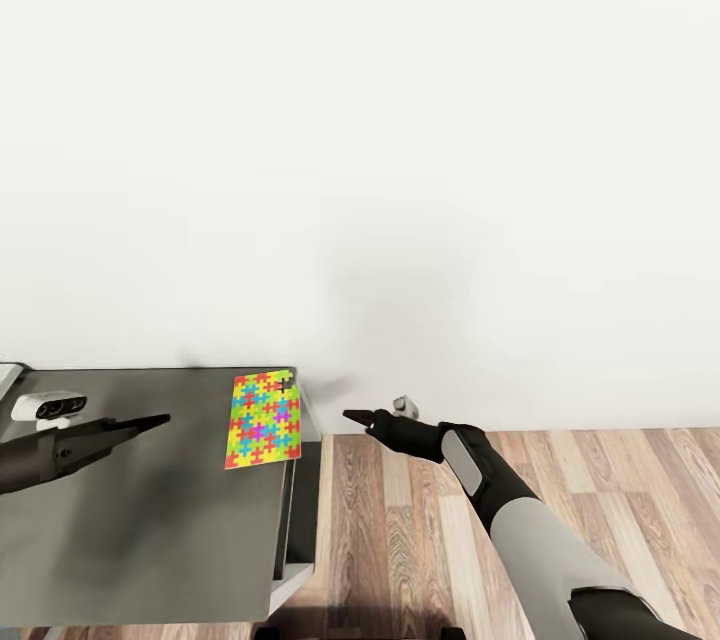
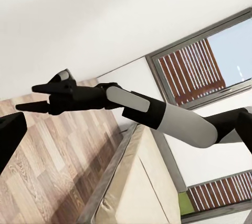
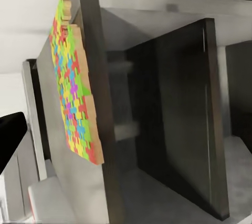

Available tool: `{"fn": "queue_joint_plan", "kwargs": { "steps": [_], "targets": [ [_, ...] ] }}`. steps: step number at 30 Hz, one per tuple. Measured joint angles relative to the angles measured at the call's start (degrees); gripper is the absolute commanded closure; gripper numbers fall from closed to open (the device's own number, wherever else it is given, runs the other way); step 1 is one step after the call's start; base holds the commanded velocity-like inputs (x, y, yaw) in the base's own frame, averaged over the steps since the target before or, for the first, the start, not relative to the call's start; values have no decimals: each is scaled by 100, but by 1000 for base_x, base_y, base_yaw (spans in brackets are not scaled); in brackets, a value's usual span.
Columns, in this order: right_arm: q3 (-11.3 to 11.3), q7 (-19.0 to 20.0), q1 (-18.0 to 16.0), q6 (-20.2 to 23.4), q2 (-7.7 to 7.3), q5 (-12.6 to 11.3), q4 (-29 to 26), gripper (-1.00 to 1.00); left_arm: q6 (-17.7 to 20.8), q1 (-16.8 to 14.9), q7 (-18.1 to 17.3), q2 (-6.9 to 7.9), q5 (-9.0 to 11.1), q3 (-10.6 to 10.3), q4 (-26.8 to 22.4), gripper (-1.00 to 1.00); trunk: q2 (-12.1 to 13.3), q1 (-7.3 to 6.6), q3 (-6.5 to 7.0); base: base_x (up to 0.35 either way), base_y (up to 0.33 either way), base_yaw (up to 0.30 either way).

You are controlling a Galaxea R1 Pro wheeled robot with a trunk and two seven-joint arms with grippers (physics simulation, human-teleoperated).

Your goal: Put all the toys in the child's room - the three board games (two on the bed and one on the table), the two jigsaw puzzles on the table, and the tennis ball on the table - inside the toy box on the table in the child's room.

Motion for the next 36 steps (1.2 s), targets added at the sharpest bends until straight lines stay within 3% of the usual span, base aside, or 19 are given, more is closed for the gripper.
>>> {"fn": "queue_joint_plan", "kwargs": {
  "steps": [11, 31, 36],
  "targets": [
    [8, 282, 0, -5, -4, 2, 1, -100, 0, 2, 1, 0, 0, 0, -1, -100, 0, 0, 0, 0, 117, 0],
    [12, 217, -5, 26, 11, 15, 25, -100, 0, 26, 0, 0, 0, -9, -9, -100, 0, 0, 0, 0, 16, 0],
    [12, 211, -29, 239, 15, 20, 38, -100, 0, 26, 0, 0, 0, -9, -9, -100, 0, 0, 0, 0, 0, 0]
  ]
}}
